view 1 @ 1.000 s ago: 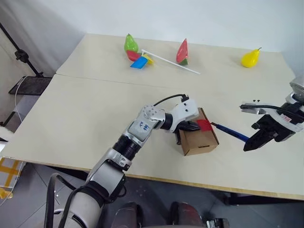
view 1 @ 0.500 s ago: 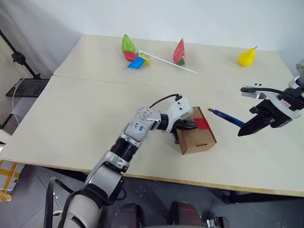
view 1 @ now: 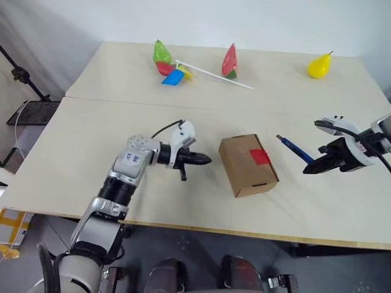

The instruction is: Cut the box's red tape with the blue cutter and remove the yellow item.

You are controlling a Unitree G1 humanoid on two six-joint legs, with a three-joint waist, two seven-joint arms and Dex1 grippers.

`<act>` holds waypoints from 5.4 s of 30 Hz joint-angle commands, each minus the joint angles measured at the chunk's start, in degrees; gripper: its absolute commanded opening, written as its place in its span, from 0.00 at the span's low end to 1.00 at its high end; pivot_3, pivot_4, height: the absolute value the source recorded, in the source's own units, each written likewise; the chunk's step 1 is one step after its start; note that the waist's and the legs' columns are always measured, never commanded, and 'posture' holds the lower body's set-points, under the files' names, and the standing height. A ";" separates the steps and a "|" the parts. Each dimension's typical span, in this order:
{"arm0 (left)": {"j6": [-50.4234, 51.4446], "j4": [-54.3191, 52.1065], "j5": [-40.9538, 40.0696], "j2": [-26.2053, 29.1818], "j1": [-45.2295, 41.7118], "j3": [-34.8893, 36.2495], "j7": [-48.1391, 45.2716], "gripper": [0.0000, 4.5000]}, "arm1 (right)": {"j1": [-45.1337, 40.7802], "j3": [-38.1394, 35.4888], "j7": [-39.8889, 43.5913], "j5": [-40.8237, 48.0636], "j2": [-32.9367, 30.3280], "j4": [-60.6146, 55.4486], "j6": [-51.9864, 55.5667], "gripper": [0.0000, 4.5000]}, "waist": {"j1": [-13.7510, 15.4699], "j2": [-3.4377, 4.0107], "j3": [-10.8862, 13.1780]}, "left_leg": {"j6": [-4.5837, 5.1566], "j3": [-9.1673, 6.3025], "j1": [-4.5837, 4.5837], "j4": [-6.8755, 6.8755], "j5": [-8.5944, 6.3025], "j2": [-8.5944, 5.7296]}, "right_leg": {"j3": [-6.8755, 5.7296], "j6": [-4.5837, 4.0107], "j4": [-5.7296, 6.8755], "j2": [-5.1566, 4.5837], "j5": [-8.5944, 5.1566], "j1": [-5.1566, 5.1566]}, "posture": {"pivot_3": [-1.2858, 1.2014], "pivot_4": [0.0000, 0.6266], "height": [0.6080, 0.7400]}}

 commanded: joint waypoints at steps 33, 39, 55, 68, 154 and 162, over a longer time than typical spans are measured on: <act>3.65 -13.99 -6.38 -5.29 1.64 -0.74 2.83 0.00 | 7.58 -16.34 14.41 -25.65 8.46 -5.80 -17.94 0.03 | -0.79 0.17 0.16 | -0.07 0.17 -0.06 -0.07 0.08 0.03 | 0.39 0.05 -0.08 0.26 0.02 -0.22 | 0.52 0.24 1.00; 1.15 -6.91 -9.09 -6.87 -6.34 5.15 3.73 0.00 | 1.16 -9.91 25.91 -22.35 -1.74 -14.62 -6.09 0.03 | -0.71 0.15 0.16 | -0.07 0.27 -0.02 -0.03 0.08 0.07 | 0.58 0.03 -0.08 0.33 0.02 -0.25 | 0.52 0.24 1.00; -26.65 1.41 -4.92 1.93 -3.68 9.87 -2.00 0.09 | 8.79 -25.01 24.14 -9.63 4.10 -23.42 3.90 0.03 | -0.93 -0.03 0.28 | -0.08 0.36 0.02 -0.12 0.07 0.02 | 0.76 0.03 0.08 0.34 0.02 -0.43 | 0.52 0.24 1.00; -53.86 -5.62 -4.75 5.65 -4.81 7.95 -12.06 0.82 | 4.62 -8.66 9.55 24.39 1.58 -15.65 4.62 0.03 | 0.13 -0.12 0.33 | 0.01 0.11 -0.05 0.17 0.06 0.07 | 0.80 0.04 0.05 0.16 0.04 -0.24 | 0.52 0.24 1.00; -36.91 -10.70 4.63 5.88 1.06 0.35 -1.75 0.10 | 29.10 -29.83 -45.23 60.01 15.40 -21.41 -21.32 0.58 | -0.52 -0.39 0.49 | 0.07 0.22 -0.08 0.07 0.10 0.11 | 0.81 0.06 -0.03 0.34 0.05 -0.28 | 0.52 0.24 1.00; -37.79 -10.18 5.07 5.72 0.97 0.07 -1.84 0.10 | 29.17 -29.83 -45.77 60.01 15.96 -21.41 -21.05 0.03 | -0.51 -0.39 0.49 | 0.07 0.22 -0.08 0.07 0.10 0.11 | 0.80 0.06 -0.02 0.34 0.04 -0.28 | 0.52 0.24 1.00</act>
